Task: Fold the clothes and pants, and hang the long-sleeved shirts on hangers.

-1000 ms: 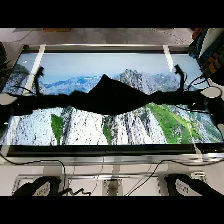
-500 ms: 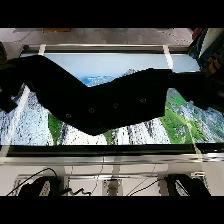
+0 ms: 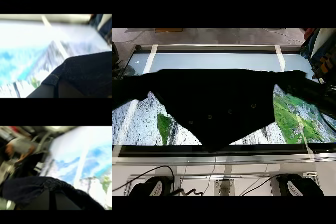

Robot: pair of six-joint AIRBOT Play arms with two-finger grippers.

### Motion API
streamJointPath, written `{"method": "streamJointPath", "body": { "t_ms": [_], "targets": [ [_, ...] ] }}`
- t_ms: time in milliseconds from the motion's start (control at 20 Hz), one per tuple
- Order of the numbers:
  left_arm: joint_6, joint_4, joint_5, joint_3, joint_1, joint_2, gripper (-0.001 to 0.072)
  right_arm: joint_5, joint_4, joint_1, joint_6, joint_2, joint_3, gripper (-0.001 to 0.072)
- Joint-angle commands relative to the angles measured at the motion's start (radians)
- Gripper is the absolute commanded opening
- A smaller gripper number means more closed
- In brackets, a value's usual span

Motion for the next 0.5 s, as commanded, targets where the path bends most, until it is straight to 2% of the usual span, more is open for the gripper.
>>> {"method": "streamJointPath", "body": {
  "t_ms": [0, 100, 250, 300, 350, 450],
  "targets": [
    [0.074, -0.103, 0.166, -0.026, -0.120, -0.283, 0.0008, -0.307, -0.008, 0.090, 0.037, -0.220, -0.061, 0.0032],
    [0.107, -0.134, 0.266, 0.020, -0.184, -0.419, 0.0009, -0.452, -0.009, 0.112, 0.037, -0.328, -0.055, 0.0032],
    [0.120, -0.131, 0.306, 0.121, -0.227, -0.553, 0.0008, -0.518, -0.025, 0.100, 0.024, -0.413, -0.045, 0.0032],
    [0.104, -0.131, 0.306, 0.133, -0.233, -0.577, 0.0008, -0.528, -0.073, 0.095, 0.022, -0.425, -0.045, 0.0032],
    [0.066, -0.130, 0.284, 0.132, -0.238, -0.591, 0.0009, -0.525, -0.142, 0.093, 0.022, -0.432, -0.045, 0.0033],
    [0.016, -0.129, 0.128, 0.132, -0.242, -0.623, 0.0009, -0.481, -0.275, 0.077, 0.023, -0.433, -0.045, 0.0032]
  ]
}}
